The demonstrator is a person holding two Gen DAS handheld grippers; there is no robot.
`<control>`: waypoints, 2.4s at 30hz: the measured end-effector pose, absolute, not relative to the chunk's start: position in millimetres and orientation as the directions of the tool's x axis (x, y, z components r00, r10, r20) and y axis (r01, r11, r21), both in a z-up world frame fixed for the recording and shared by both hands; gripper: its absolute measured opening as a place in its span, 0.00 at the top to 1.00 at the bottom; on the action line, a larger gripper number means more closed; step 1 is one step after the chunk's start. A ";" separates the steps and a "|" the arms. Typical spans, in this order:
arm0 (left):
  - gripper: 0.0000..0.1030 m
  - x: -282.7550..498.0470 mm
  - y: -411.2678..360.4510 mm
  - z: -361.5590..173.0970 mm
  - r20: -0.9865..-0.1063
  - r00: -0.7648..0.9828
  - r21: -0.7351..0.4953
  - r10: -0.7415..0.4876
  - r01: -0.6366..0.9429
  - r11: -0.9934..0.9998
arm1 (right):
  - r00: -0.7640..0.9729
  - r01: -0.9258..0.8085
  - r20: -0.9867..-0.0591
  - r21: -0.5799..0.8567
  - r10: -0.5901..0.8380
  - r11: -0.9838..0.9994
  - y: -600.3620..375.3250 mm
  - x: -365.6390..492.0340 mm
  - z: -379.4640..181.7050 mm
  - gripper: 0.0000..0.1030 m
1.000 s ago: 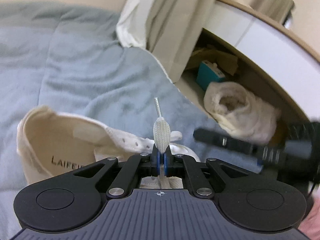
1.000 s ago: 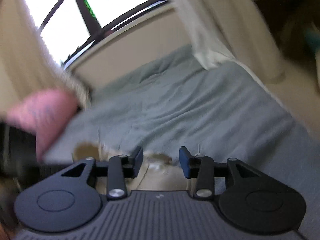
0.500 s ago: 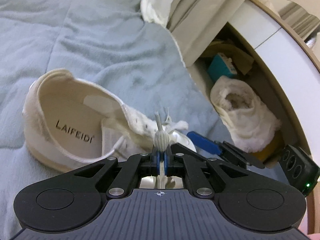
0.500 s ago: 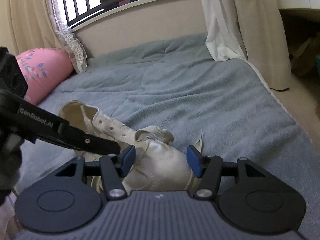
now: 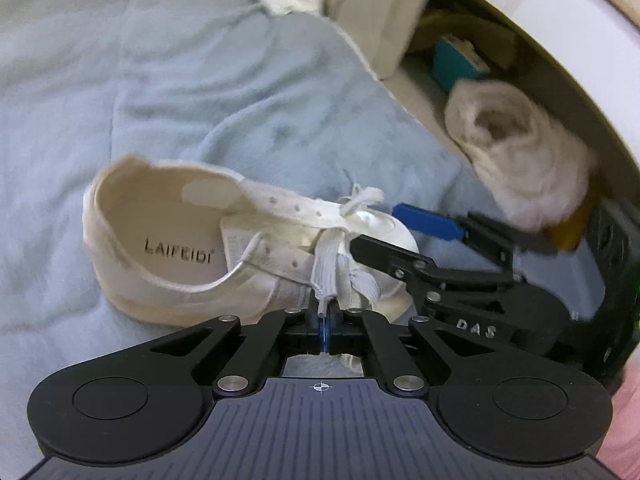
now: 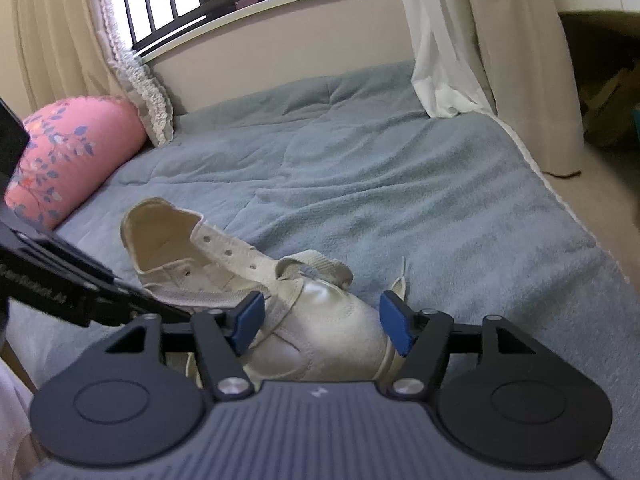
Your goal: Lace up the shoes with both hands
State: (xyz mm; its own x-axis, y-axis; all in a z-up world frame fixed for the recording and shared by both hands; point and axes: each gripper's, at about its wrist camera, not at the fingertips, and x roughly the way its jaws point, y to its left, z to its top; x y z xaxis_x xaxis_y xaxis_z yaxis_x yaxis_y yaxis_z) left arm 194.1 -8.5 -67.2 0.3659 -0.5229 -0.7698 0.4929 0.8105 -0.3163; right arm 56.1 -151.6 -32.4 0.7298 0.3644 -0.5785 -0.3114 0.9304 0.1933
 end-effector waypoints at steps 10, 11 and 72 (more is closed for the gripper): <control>0.28 88.0 11.5 -23.5 -0.673 0.471 -0.225 -0.570 0.603 0.765 | 0.756 -0.195 -0.491 0.462 0.433 0.865 -191.3 61.2 -24.4 0.34; 0.18 80.8 15.4 -21.4 -0.659 0.491 -0.232 -0.569 0.587 0.776 | 0.764 -0.180 -0.481 0.481 0.430 0.858 -196.2 61.6 -23.1 0.34; 0.01 48.9 68.4 -1.9 -0.538 0.578 0.069 -0.614 0.756 0.651 | 0.638 0.180 -0.275 0.961 0.719 0.208 -237.5 150.8 -96.6 0.66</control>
